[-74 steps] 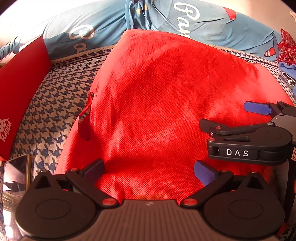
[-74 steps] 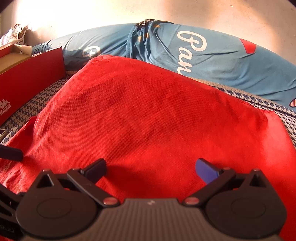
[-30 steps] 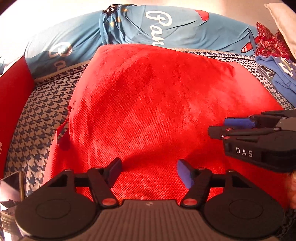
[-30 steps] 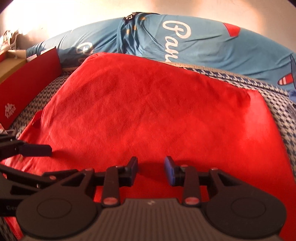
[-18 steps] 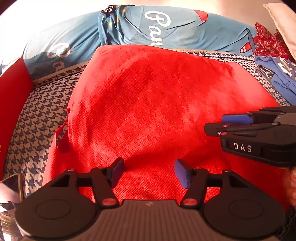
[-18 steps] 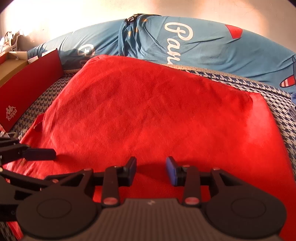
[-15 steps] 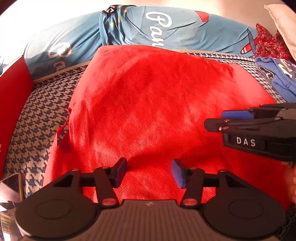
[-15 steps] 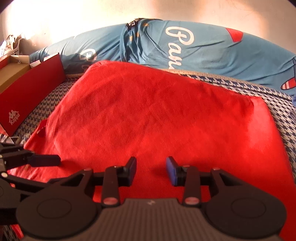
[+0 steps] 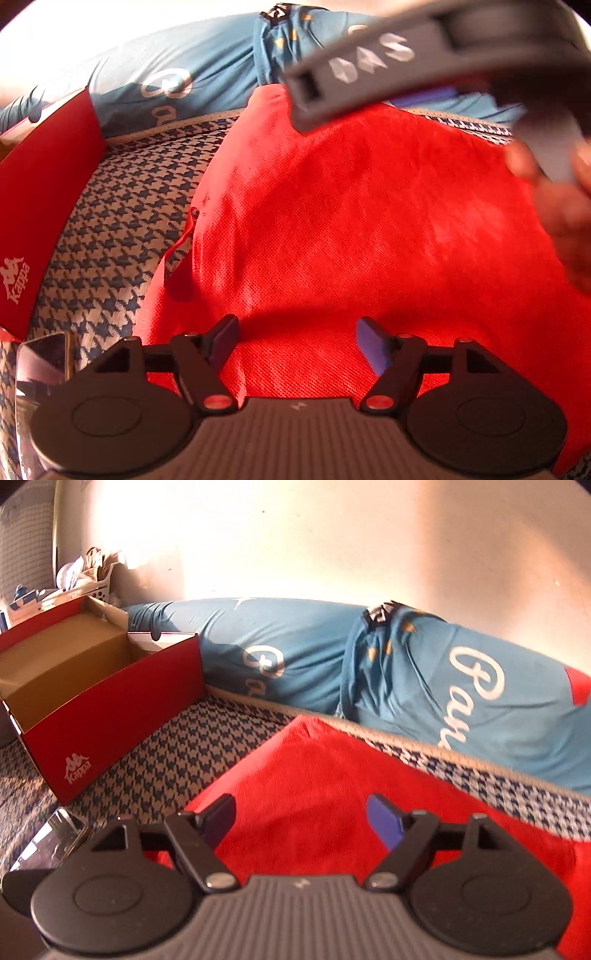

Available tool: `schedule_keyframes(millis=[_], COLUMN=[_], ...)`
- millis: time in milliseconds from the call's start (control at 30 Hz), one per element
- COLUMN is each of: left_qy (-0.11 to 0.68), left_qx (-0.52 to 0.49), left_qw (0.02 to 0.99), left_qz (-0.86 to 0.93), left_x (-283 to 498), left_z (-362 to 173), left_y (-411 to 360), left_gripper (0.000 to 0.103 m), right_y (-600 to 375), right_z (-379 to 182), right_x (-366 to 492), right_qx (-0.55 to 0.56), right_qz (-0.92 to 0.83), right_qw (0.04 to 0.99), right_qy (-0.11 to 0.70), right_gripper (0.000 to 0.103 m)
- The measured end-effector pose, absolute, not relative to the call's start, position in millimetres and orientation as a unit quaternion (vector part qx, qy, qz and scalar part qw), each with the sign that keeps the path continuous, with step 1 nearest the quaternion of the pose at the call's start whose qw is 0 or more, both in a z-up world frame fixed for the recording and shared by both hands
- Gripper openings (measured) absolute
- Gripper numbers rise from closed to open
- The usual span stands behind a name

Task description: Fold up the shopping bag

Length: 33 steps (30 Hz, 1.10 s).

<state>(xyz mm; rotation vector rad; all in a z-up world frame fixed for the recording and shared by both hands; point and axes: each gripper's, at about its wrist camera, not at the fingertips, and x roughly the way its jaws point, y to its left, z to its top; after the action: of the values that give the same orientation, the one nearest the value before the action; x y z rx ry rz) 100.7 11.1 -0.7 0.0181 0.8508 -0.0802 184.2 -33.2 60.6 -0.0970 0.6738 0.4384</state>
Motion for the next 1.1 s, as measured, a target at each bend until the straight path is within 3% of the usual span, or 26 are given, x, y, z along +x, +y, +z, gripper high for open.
schedule_keyframes(millis=[333,533,700,800,967,1100], left_qy=[0.414,0.417,0.417,0.42,0.421,0.422], left_qx=[0.0,-0.003,-0.003,-0.004,-0.002,0.0], left_qw=[0.909,0.908,0.908,0.906,0.906,0.905], left_qz=[-0.04,-0.039,-0.044,-0.047,-0.049,-0.053], left_x=[102,103,102,102,101,100], left_z=[-2,-2,-3,-4,-5,-6], left_y=[13,12,8,7,5,4], left_gripper=[0.07,0.07,0.071,0.071,0.072,0.075], right_y=[10,44,48,50,45,30], right_z=[62,45,29,21,13,21], right_x=[256,292,316,315,307,298], right_qx=[-0.093,-0.187,-0.198,-0.22,-0.242,-0.221], right_qz=[0.241,0.255,0.281,0.306,0.318,0.332], right_qw=[0.907,0.877,0.84,0.813,0.79,0.796], right_qy=[0.333,0.363,0.42,0.444,0.465,0.456], right_gripper=[0.078,0.08,0.079,0.062,0.02,0.01])
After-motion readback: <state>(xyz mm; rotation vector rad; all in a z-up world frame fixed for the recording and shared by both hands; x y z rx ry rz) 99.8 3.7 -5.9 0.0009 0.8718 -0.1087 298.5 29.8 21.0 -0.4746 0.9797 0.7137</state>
